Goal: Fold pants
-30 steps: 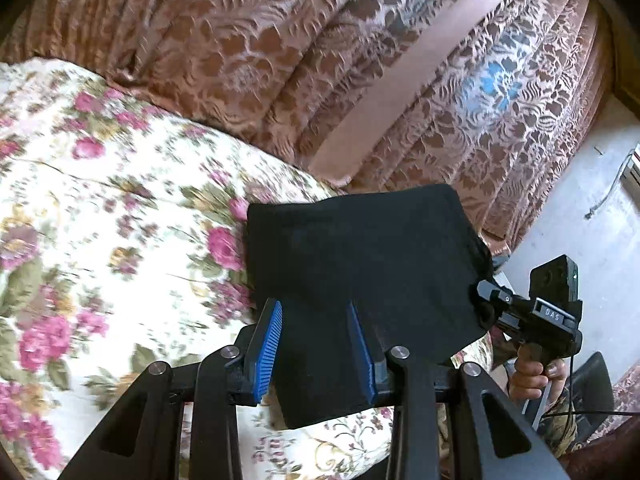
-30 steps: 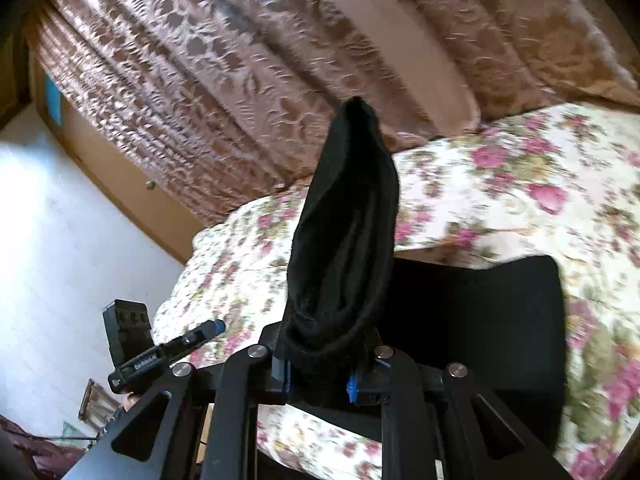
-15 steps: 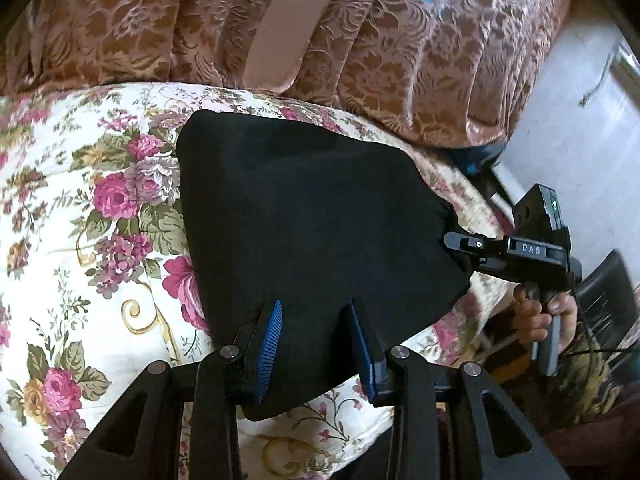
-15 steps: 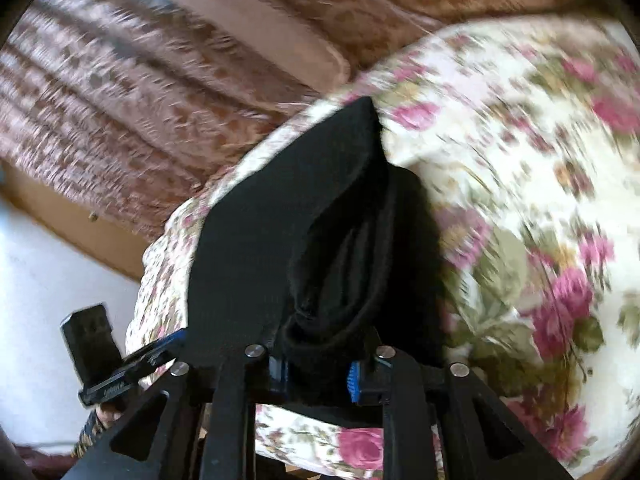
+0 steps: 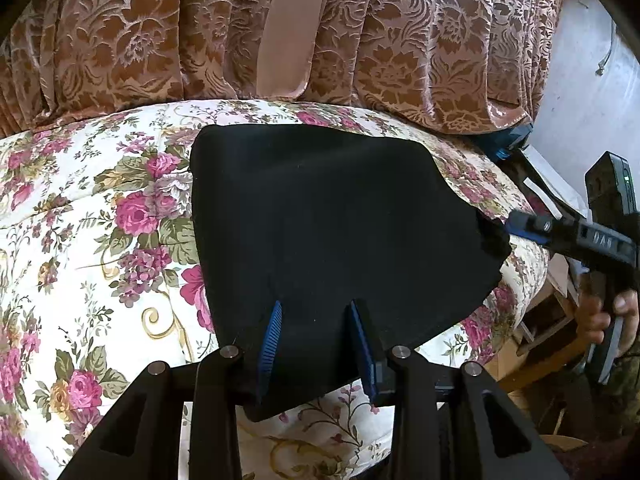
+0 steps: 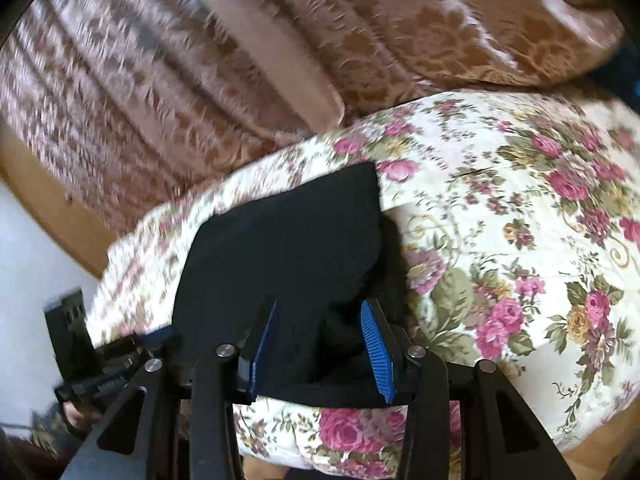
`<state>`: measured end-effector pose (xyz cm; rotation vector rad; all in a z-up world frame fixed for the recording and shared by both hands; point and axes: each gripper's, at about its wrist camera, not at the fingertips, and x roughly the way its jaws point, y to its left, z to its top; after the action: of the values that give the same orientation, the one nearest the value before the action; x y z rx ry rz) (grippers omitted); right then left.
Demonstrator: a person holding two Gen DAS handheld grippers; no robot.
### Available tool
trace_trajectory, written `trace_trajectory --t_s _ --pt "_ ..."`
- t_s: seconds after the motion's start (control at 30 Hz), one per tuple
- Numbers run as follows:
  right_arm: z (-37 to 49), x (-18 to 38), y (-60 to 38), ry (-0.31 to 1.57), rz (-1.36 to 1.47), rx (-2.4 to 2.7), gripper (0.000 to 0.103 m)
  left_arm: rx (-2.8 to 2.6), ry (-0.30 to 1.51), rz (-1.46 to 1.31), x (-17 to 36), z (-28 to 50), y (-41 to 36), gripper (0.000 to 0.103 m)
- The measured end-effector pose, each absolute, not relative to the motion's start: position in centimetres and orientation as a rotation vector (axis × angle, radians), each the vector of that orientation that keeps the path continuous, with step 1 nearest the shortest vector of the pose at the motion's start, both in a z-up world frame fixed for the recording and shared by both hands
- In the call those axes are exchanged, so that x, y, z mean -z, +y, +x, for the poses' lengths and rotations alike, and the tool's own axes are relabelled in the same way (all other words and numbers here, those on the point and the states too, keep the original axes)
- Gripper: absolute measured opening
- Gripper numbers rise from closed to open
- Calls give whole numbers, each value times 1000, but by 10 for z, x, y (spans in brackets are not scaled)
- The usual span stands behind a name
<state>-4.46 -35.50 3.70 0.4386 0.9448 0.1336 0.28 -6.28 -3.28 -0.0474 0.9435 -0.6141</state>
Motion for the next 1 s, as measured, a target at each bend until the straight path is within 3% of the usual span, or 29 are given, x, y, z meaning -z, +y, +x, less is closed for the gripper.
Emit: trace_trajectory --t_s 0.1,0.17,0.27,0.7,0.87,1.0 --pt "-42 -23 -335 1012 335 -76 40 602 942 -44 33 2 -63 36" --pt "-42 -13 -328 1059 251 -11 17 594 940 -34 33 1 -62 36" --pt "-46 -8 -331 1068 234 9 12 593 937 -33 33 0 -63 36" --pt "-51 19 -347 1077 306 47 11 587 914 19 33 -5 -72 37" --pt "-51 11 -348 1057 304 26 16 562 886 44 22 -7 -67 50" --pt "-49 9 -348 1060 315 17 21 549 873 69 17 -6 -59 50"
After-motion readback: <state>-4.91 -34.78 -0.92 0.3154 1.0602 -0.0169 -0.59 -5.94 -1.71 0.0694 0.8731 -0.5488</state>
